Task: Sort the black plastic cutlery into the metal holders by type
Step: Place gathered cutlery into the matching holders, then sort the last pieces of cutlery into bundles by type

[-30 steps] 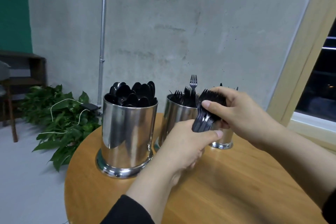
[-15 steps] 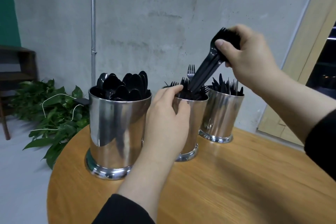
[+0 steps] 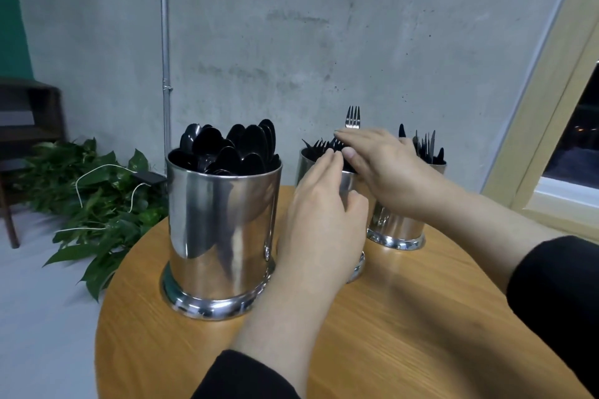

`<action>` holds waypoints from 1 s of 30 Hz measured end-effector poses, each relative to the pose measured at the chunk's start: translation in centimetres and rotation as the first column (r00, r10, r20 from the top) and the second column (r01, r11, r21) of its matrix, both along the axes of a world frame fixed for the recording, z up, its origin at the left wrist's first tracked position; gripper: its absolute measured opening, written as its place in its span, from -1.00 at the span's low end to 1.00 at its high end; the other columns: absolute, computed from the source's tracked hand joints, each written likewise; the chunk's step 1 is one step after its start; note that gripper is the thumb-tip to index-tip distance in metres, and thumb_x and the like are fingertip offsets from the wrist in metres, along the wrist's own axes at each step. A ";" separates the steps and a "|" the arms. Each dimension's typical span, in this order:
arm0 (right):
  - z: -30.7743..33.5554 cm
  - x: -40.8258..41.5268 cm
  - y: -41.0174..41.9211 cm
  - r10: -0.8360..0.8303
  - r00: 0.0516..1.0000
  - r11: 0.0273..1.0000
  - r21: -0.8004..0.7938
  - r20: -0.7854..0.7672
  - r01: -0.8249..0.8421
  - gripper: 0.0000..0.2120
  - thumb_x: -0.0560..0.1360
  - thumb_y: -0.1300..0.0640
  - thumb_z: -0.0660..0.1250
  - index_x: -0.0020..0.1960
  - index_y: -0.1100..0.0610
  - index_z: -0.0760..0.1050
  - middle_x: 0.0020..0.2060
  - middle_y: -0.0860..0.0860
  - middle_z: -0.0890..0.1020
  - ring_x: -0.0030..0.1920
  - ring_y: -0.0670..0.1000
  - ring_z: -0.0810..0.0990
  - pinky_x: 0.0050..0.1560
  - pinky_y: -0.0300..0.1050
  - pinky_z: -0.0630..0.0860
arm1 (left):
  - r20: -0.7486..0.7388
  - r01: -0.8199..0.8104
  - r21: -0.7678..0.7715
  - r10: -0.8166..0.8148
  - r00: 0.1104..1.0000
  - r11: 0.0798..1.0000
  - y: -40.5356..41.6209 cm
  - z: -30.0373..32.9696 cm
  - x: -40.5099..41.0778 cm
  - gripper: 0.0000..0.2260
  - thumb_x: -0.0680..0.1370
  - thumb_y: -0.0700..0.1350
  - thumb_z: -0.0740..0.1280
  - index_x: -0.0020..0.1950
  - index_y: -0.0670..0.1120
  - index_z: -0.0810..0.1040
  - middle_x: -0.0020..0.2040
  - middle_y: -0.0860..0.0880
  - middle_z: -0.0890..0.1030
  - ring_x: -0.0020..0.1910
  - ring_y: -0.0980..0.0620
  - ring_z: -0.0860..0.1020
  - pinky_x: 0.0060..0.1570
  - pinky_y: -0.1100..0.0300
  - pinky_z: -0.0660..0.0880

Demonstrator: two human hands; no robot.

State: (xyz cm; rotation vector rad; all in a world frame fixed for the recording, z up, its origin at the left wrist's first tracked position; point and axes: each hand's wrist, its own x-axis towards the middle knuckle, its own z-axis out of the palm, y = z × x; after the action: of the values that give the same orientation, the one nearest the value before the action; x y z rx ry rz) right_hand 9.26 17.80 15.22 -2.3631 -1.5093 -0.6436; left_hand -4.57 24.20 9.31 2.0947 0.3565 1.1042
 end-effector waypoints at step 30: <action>-11.1 -2.9 -48.5 -0.768 0.640 0.606 0.324 0.004 0.726 -0.43 0.58 -0.12 0.33 0.53 0.01 0.33 0.54 0.02 0.32 0.55 0.05 0.24 0.55 0.21 0.10 | -0.398 0.654 0.224 -0.545 0.738 0.723 -34.1 -8.3 12.6 -0.38 0.67 0.13 0.22 0.67 0.09 0.03 0.67 0.01 0.12 0.63 0.00 0.11 0.58 0.04 0.11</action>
State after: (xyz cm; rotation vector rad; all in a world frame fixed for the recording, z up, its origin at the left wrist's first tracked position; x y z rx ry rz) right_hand 6.40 -30.74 4.15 -2.6748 -0.2962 -1.1424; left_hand 8.06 -9.86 1.05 2.4356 -0.4223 0.4566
